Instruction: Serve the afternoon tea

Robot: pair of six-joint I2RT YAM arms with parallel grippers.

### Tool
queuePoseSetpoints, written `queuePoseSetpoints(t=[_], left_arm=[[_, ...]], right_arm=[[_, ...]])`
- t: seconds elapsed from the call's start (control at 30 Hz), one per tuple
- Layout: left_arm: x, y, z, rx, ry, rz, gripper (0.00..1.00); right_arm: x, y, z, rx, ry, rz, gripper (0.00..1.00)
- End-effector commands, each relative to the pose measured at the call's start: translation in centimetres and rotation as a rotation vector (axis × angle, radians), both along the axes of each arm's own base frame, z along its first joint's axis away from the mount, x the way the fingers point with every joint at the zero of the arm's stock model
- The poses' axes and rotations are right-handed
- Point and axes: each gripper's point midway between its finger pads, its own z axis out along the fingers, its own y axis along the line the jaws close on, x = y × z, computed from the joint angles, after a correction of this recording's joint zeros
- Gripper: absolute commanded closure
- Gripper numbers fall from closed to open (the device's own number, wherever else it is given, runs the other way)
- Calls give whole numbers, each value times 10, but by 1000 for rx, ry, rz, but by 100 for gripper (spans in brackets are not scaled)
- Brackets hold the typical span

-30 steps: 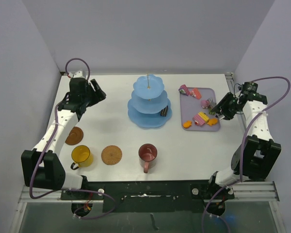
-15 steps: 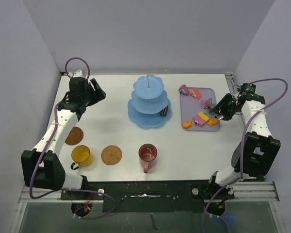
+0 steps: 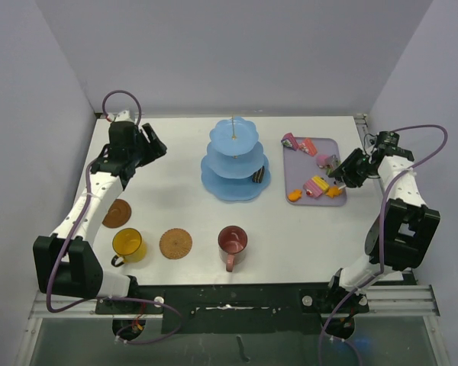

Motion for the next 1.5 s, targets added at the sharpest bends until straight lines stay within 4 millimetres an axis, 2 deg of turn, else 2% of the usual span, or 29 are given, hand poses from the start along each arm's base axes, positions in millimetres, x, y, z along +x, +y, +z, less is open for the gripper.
queuePoseSetpoints(t=[0.0,0.07,0.2,0.4,0.63,0.83,0.97,1.17,1.47], left_arm=[[11,-2,21,-6,-62,-14,38],[11,-2,20,-7,-61,-13,39],[11,-2,20,-8,-60,-15,38],[10,-2,19,-10,-60,-15,39],[10,-3,20,-14,-62,-17,39],[9,-4,19,-19,-60,-17,38],[9,-5,20,-24,-62,-18,39],[9,-6,19,-22,-61,-22,38],[8,-6,19,-22,-62,-21,39]], right_arm=[[9,3,20,3,-82,14,87],[8,6,23,14,-96,20,92],[4,12,30,36,-121,36,93],[-4,19,36,47,-130,66,94],[-19,36,44,55,-153,123,94],[-30,61,63,65,-219,160,93],[-40,88,67,85,-223,196,93],[-57,125,67,110,-203,251,93],[-80,150,61,132,-170,294,93]])
